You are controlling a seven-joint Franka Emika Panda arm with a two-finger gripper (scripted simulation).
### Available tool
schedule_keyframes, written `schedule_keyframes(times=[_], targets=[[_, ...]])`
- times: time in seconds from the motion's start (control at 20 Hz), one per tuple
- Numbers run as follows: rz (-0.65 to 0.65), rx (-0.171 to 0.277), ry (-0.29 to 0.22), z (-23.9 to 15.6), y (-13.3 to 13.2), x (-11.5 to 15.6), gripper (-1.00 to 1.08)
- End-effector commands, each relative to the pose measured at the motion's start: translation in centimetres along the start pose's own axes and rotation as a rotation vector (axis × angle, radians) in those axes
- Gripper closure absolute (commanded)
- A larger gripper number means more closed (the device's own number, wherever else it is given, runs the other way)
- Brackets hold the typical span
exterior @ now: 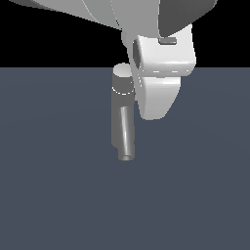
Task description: Turn on the faucet by rotating a designated handle.
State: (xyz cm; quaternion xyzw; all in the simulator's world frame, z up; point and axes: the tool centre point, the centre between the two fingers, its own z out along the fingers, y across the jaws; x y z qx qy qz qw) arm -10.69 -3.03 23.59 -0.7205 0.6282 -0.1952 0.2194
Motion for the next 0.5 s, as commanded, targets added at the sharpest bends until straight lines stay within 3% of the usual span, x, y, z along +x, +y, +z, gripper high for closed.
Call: schedule_keyframes(times=[0.0,0.45], targets=[[0.044,-0.001,0.027,0.0,-0.2,2.8,1.08],[0.055,-0.003,0.033,-0.1,-1.6,5.3,1.08]])
